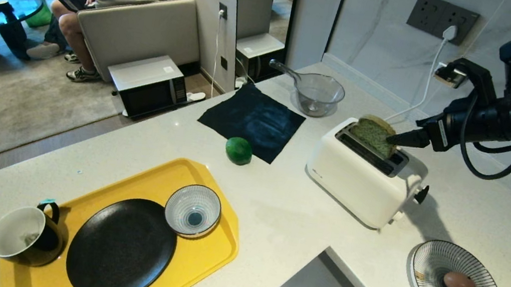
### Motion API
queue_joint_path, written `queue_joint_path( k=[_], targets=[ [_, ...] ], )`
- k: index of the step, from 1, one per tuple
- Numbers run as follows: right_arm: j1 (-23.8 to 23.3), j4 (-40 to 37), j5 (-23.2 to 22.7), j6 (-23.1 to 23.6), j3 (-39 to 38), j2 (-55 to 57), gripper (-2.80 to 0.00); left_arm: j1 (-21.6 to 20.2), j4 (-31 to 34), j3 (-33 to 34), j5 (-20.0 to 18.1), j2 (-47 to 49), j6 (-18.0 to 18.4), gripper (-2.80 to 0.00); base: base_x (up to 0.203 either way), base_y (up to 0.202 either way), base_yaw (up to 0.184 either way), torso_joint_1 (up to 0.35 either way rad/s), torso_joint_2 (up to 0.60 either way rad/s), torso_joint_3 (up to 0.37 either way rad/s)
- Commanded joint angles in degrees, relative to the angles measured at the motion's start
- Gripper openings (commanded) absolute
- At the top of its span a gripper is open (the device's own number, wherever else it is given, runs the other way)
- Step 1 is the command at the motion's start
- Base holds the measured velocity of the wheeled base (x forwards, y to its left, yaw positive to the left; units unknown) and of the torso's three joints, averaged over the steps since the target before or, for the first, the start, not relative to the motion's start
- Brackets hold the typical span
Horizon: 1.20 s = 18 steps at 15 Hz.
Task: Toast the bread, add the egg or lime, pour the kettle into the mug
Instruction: Put the baked bread on a plate
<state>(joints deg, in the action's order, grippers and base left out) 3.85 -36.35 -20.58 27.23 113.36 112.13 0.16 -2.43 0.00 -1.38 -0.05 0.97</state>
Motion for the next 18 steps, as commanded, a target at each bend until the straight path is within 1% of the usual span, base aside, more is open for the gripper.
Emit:
queue_joint_path(
  k=[1, 5, 11, 13, 18],
  targets=[
    [0.10, -0.21, -0.10, 0.99, 0.02, 1.38, 0.00, 0.02, -0.04, 0.97, -0.03, -0.04, -0.01, -2.80, 0.000, 0.000, 0.000, 0.000, 0.00, 0.000],
    [0.37, -0.03, -0.08, 1.42, 0.02, 2.28, 0.00, 0.02, -0.04, 0.97, -0.03, -0.04, -0.01, -2.80, 0.000, 0.000, 0.000, 0.000, 0.00, 0.000],
    [1.76, 4.49, 0.19, 2.07, 0.02, 3.36, 0.00, 0.02, -0.04, 0.97, -0.03, -0.04, -0.01, -2.80, 0.000, 0.000, 0.000, 0.000, 0.00, 0.000],
    [1.78, 4.87, 0.27, 4.03, 0.02, 3.70, 0.00, 0.02, -0.04, 0.97, -0.03, -0.04, -0.01, -2.80, 0.000, 0.000, 0.000, 0.000, 0.00, 0.000],
    [1.77, 4.98, 0.28, 4.41, 0.02, 4.42, 0.00, 0.01, -0.04, 0.97, -0.03, -0.04, -0.01, -2.80, 0.000, 0.000, 0.000, 0.000, 0.00, 0.000]
  ],
)
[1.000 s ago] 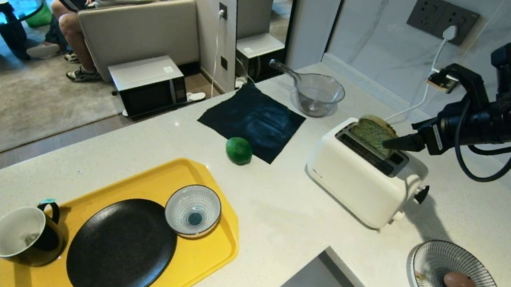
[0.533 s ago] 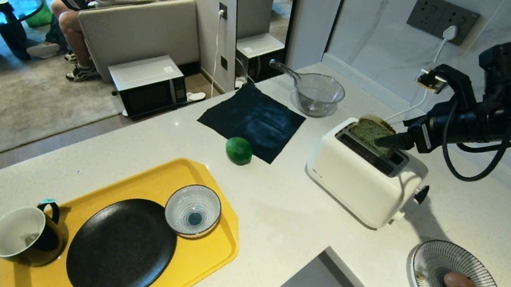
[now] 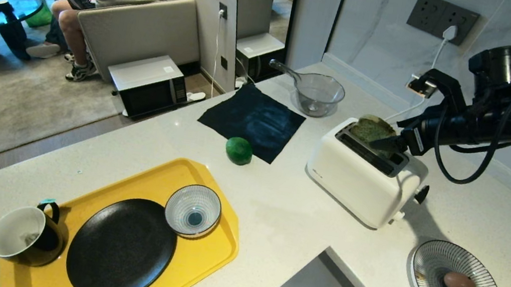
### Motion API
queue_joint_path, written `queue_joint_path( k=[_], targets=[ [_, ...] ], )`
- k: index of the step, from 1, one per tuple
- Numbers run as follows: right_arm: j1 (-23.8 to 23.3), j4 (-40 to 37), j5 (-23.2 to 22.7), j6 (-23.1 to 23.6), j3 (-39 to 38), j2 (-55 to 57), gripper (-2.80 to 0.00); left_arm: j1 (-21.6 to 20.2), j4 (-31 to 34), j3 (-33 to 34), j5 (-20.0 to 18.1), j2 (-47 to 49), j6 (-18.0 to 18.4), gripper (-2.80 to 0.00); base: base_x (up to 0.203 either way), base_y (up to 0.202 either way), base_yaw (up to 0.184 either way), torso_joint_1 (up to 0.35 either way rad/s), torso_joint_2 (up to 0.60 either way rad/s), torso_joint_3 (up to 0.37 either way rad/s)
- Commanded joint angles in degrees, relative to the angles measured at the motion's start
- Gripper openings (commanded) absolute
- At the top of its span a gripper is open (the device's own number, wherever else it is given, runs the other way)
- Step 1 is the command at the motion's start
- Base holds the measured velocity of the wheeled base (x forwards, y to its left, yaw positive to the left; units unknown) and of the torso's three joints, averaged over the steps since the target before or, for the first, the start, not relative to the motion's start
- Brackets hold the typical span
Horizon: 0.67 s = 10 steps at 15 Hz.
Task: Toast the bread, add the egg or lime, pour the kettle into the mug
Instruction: Put the baked bread on a plate
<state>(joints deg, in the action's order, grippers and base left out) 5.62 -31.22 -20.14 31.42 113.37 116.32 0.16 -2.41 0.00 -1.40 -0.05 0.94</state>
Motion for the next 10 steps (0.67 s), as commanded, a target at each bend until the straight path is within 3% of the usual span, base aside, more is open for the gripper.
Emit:
queue_joint_path(
  k=[1, 9, 10],
  targets=[
    [0.01, 0.09, -0.16, 0.23, 0.08, 0.22, 0.00, 0.02, -0.05, 0.97, 0.00, -0.04, 0.03, -2.80, 0.000, 0.000, 0.000, 0.000, 0.00, 0.000],
    [0.01, 1.51, -0.16, 0.25, 0.08, 0.92, 0.00, 0.02, -0.05, 0.97, 0.00, -0.04, 0.03, -2.80, 0.000, 0.000, 0.000, 0.000, 0.00, 0.000],
    [0.01, 1.52, -0.16, 0.23, 0.01, 0.92, -2.80, -0.01, -0.05, 0.97, 0.00, -0.04, 0.03, -2.80, 0.000, 0.000, 0.000, 0.000, 0.00, 0.000]
  ],
)
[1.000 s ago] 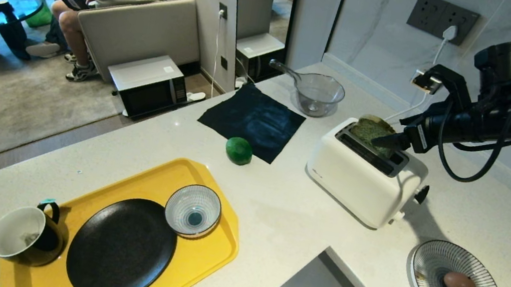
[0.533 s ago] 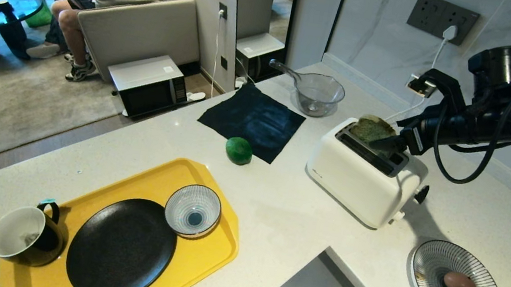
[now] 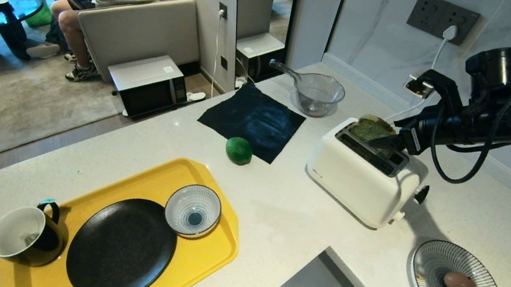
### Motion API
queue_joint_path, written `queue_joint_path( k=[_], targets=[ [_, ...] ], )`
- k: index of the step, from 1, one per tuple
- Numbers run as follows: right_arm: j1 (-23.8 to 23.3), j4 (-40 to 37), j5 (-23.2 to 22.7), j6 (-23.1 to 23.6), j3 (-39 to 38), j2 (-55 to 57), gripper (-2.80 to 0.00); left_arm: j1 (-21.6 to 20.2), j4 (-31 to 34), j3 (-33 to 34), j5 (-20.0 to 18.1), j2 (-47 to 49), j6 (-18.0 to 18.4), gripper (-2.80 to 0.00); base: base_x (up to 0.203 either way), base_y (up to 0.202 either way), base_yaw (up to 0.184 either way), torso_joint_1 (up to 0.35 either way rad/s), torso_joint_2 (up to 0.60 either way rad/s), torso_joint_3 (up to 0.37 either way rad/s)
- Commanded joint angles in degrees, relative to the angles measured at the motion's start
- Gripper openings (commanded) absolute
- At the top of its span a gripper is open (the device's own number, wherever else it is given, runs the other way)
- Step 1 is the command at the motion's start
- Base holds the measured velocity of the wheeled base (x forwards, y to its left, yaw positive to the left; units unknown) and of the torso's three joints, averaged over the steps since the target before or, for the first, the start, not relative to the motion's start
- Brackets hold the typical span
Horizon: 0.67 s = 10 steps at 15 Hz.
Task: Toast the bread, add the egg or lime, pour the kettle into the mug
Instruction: Put the baked bread on a plate
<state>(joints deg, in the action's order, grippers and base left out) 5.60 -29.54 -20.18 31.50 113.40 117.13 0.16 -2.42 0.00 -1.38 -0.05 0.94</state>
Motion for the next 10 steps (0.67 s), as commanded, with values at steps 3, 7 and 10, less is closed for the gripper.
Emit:
queue_joint_path(
  k=[3, 7, 10],
  targets=[
    [0.03, 0.01, -0.13, 0.14, 0.07, 0.11, -2.80, -0.01, -0.04, 0.97, -0.03, -0.04, 0.03, -2.80, 0.000, 0.000, 0.000, 0.000, 0.00, 0.000],
    [0.03, 0.01, -0.13, 0.14, -0.02, -0.06, -2.80, 0.02, -0.04, 0.97, -0.03, -0.04, 0.03, -2.80, 0.000, 0.000, 0.000, 0.000, 0.00, 0.000],
    [0.03, -0.17, -0.04, 0.14, -0.02, -0.15, -2.80, 0.02, -0.04, 0.97, -0.03, -0.04, 0.03, -2.80, 0.000, 0.000, 0.000, 0.000, 0.00, 0.000]
  ],
)
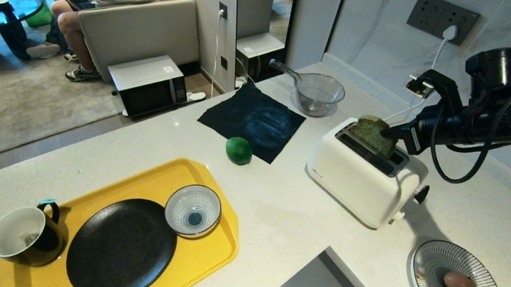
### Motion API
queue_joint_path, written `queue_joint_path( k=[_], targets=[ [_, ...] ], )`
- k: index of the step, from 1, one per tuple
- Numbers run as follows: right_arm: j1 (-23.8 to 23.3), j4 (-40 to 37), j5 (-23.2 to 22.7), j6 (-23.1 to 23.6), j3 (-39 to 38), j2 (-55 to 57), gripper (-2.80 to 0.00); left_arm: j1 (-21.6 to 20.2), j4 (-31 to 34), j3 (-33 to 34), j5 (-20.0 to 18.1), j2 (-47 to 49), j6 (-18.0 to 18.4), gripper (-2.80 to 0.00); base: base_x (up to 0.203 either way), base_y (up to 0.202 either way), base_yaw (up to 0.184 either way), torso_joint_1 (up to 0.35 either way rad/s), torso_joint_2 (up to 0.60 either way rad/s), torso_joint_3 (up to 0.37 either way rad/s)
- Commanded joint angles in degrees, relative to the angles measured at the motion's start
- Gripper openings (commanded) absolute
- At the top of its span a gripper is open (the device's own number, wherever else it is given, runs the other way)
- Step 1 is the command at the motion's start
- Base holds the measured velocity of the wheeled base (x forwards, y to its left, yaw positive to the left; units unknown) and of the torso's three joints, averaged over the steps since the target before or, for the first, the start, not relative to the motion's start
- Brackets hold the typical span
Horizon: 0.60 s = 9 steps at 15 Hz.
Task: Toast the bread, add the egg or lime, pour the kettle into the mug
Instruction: Put the baked bread on a plate
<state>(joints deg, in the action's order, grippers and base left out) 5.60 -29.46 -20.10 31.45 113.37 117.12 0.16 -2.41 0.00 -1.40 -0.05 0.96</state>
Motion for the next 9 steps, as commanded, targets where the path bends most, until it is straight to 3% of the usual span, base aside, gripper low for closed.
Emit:
queue_joint_path(
  k=[1, 7, 9],
  targets=[
    [0.03, -0.24, -0.11, 0.19, 0.01, -0.13, -2.80, 0.02, -0.05, 0.97, 0.00, -0.04, 0.00, -2.80, 0.000, 0.000, 0.000, 0.000, 0.00, 0.000],
    [-0.18, -0.25, 0.08, -0.33, -1.56, -2.13, -2.80, 0.02, -0.05, 0.97, 0.00, -0.04, 0.00, -2.80, 0.000, 0.000, 0.000, 0.000, 0.00, 0.000],
    [-0.32, -0.24, 0.14, -3.05, -1.99, -3.89, -2.80, 0.02, -0.05, 0.97, 0.00, -0.04, 0.00, -2.80, 0.000, 0.000, 0.000, 0.000, 0.00, 0.000]
  ],
)
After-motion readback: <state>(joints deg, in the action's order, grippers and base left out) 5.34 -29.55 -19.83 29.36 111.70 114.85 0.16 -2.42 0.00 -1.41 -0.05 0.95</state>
